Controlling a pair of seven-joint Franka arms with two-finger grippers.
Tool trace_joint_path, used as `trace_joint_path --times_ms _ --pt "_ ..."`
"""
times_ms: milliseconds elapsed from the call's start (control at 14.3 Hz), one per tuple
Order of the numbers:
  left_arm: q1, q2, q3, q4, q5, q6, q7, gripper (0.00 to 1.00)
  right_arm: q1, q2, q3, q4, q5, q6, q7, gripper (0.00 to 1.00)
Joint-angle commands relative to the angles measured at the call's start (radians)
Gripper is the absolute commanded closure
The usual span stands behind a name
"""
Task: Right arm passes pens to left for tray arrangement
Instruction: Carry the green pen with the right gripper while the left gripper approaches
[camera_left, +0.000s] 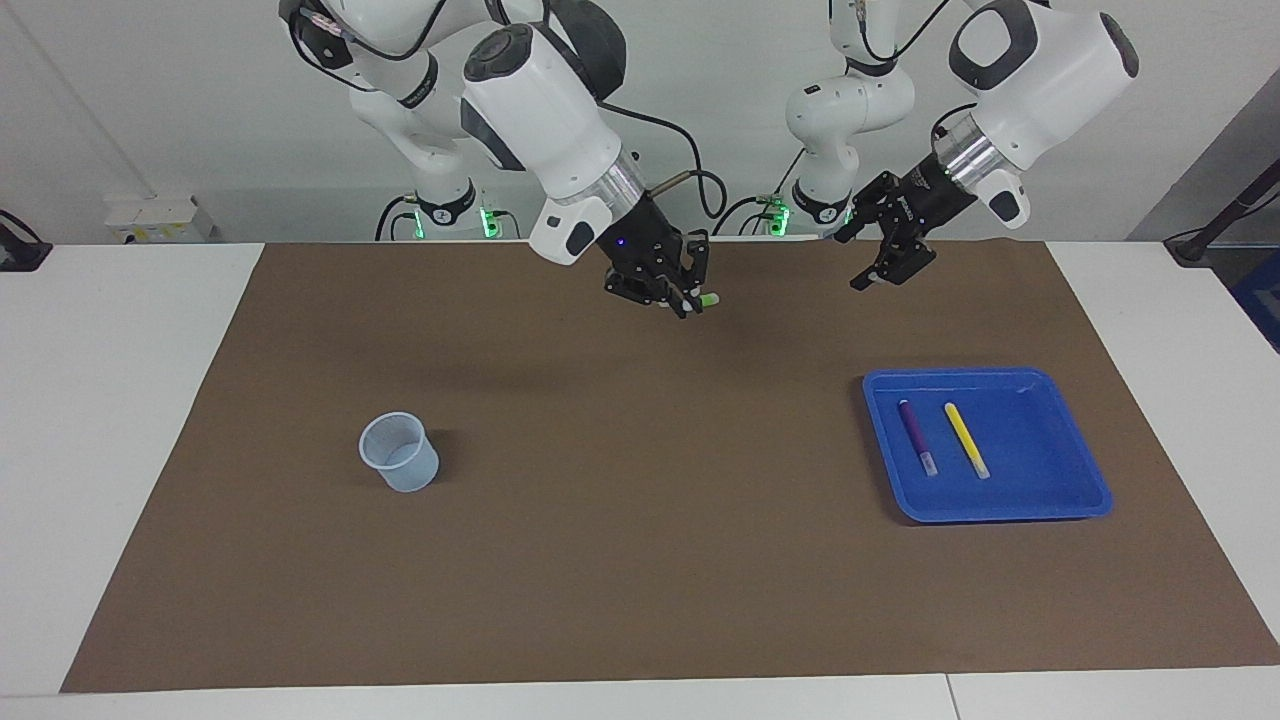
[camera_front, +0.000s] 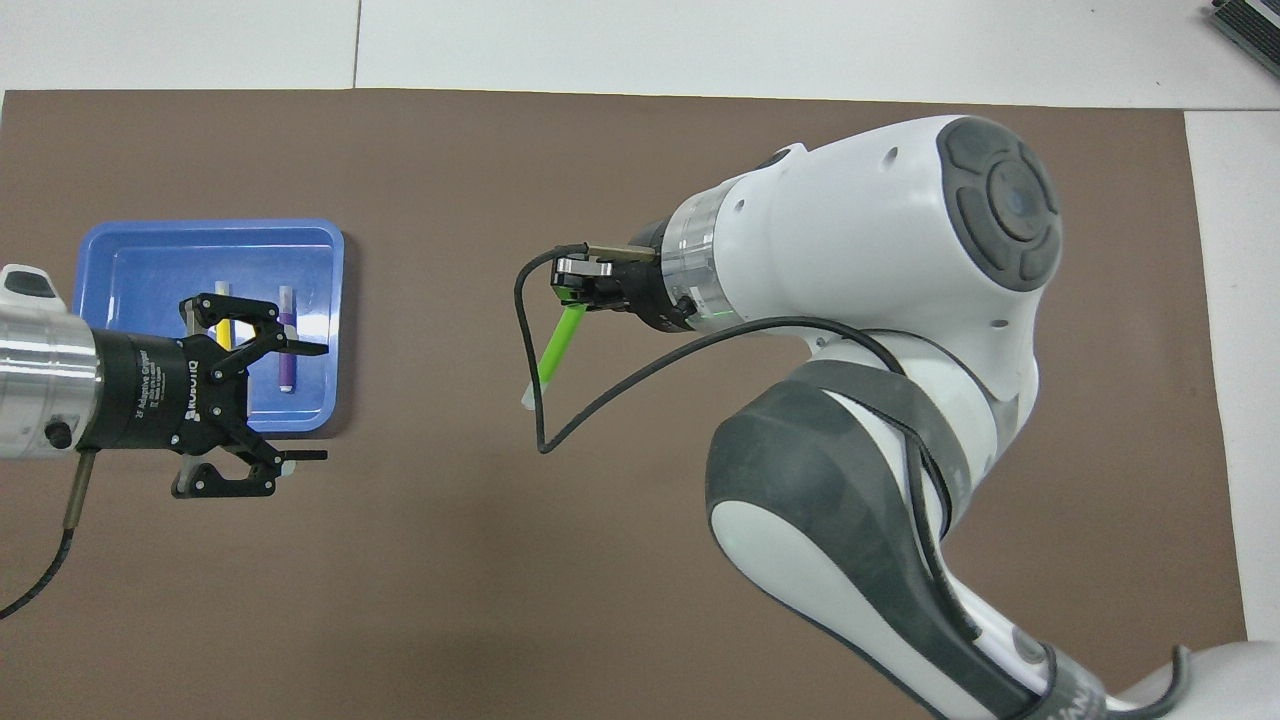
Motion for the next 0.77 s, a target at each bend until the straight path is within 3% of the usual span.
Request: trace_joint_path --times_ms 0,280,700 --pt "-0.009 -0.030 -0.006 -0.036 -0.075 0.064 -0.119 0.09 0.028 0.001 0.006 -0.007 0.025 0.068 0.141 1.00" --pt "-0.078 -0.020 -0.015 -0.027 -0.140 0.153 -0.284 0.09 0.088 0.002 0.004 -0.023 0.024 0.198 0.321 1.00" --pt "-0.077 -0.021 -0.015 -0.036 -0.129 0.159 -0.279 0.12 0.106 0.002 0.004 -0.024 0.024 0.204 0.343 1.00"
